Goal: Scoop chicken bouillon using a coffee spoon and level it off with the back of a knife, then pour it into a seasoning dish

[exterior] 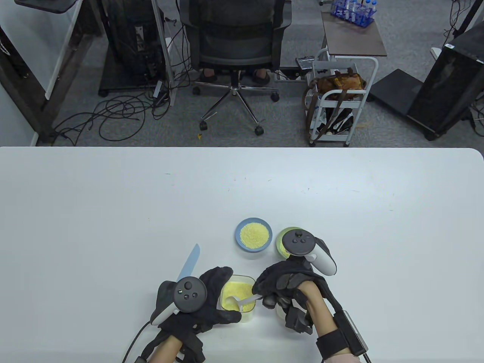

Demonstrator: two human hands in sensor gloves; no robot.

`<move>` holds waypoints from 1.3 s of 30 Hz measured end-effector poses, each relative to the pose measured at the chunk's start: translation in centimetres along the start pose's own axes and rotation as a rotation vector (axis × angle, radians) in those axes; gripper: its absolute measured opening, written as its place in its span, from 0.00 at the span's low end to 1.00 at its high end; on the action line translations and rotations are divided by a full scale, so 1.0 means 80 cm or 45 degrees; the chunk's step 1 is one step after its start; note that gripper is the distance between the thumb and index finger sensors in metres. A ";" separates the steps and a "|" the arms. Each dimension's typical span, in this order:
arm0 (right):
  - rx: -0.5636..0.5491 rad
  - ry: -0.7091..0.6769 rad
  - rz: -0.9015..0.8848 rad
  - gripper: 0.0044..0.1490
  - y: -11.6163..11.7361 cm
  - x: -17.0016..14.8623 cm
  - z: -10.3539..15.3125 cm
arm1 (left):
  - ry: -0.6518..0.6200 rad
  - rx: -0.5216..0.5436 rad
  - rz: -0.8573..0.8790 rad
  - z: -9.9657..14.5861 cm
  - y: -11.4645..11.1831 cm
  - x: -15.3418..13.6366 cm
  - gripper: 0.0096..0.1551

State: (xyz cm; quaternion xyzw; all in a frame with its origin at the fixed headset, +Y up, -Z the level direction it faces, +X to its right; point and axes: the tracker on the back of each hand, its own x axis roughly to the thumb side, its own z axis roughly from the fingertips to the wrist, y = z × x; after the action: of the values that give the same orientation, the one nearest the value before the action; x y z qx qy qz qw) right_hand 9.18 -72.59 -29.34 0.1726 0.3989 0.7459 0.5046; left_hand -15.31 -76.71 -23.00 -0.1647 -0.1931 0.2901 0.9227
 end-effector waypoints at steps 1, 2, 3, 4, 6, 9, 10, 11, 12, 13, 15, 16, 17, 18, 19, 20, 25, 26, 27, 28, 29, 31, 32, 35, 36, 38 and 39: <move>0.003 -0.014 -0.052 0.24 -0.001 -0.006 0.000 | 0.001 0.000 0.001 0.000 0.000 0.000 0.69; -0.007 -0.019 -0.080 0.24 -0.002 -0.011 0.001 | 0.001 0.000 -0.002 0.000 0.000 0.000 0.69; -0.017 -0.019 -0.096 0.24 -0.003 -0.014 0.002 | 0.002 0.000 -0.003 0.000 0.000 0.000 0.69; -0.036 -0.036 -0.137 0.24 -0.004 -0.020 0.004 | 0.002 0.001 -0.003 0.000 0.000 0.000 0.69; -0.066 -0.044 -0.208 0.24 -0.004 -0.028 0.009 | 0.002 0.002 -0.001 0.000 0.000 0.000 0.69; -0.093 -0.077 -0.318 0.24 -0.005 -0.044 0.016 | 0.002 0.003 0.002 0.000 0.000 0.000 0.69; -0.098 -0.092 -0.354 0.24 -0.005 -0.049 0.018 | 0.003 0.004 0.000 0.000 0.000 0.000 0.69; -0.098 -0.112 -0.381 0.24 -0.005 -0.053 0.019 | 0.003 0.005 -0.001 0.000 0.000 0.000 0.69; -0.098 -0.125 -0.428 0.24 -0.004 -0.058 0.022 | 0.004 0.006 -0.003 0.000 0.000 0.000 0.69; -0.104 -0.135 -0.454 0.24 -0.004 -0.062 0.024 | 0.004 0.007 -0.006 0.000 0.000 0.000 0.69; -0.118 -0.165 -0.488 0.24 -0.002 -0.068 0.026 | 0.004 0.008 -0.007 0.000 0.000 0.000 0.69; -0.119 -0.196 -0.537 0.24 -0.001 -0.073 0.028 | 0.006 0.008 -0.004 0.000 0.000 0.000 0.69; -0.125 -0.213 -0.563 0.24 0.001 -0.076 0.030 | 0.008 0.006 -0.002 0.000 -0.001 0.000 0.69; -0.129 -0.220 -0.567 0.24 0.001 -0.078 0.030 | 0.010 0.004 -0.001 0.000 -0.001 0.000 0.69; -0.133 -0.234 -0.572 0.24 0.002 -0.080 0.032 | 0.011 0.001 0.000 0.000 -0.001 -0.001 0.69; -0.142 -0.242 -0.577 0.24 0.002 -0.082 0.033 | 0.011 -0.003 0.001 0.000 -0.001 0.000 0.69; -0.173 -0.324 -0.630 0.24 0.000 -0.090 0.039 | 0.018 -0.014 0.005 0.000 -0.001 -0.001 0.69; -0.174 -0.337 -0.643 0.24 -0.001 -0.091 0.041 | 0.018 -0.015 0.006 0.000 -0.001 -0.001 0.69; -0.184 -0.348 -0.644 0.24 -0.002 -0.093 0.043 | 0.018 -0.018 0.007 0.000 -0.001 -0.001 0.69; -0.198 -0.351 -0.639 0.24 -0.002 -0.094 0.044 | 0.018 -0.019 0.007 0.000 -0.001 -0.001 0.69; -0.219 -0.355 -0.626 0.24 -0.003 -0.096 0.046 | 0.017 -0.026 0.008 0.000 -0.001 -0.001 0.69; -0.239 -0.370 -0.624 0.24 -0.003 -0.100 0.049 | 0.013 -0.036 0.012 0.001 0.000 -0.001 0.68; -0.240 -0.386 -0.637 0.24 -0.003 -0.100 0.051 | 0.006 -0.046 0.019 0.001 0.001 -0.001 0.68; -0.260 -0.418 -0.633 0.24 -0.005 -0.099 0.059 | -0.034 -0.079 0.092 0.005 0.009 -0.003 0.69; -0.274 -0.416 -0.624 0.24 -0.006 -0.099 0.061 | -0.045 -0.075 0.108 0.008 0.014 -0.004 0.70; -0.309 -0.420 -0.596 0.24 -0.008 -0.099 0.065 | -0.044 -0.012 0.123 0.015 0.028 -0.008 0.69; -0.326 -0.427 -0.596 0.24 -0.008 -0.099 0.067 | -0.021 0.049 0.102 0.020 0.037 -0.011 0.68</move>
State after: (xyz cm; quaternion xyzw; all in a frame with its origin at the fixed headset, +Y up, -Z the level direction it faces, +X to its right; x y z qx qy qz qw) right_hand 16.58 -77.27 -25.35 0.1318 0.2418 0.6148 0.7391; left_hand -18.14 -74.63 -23.04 -0.1521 -0.1881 0.3319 0.9118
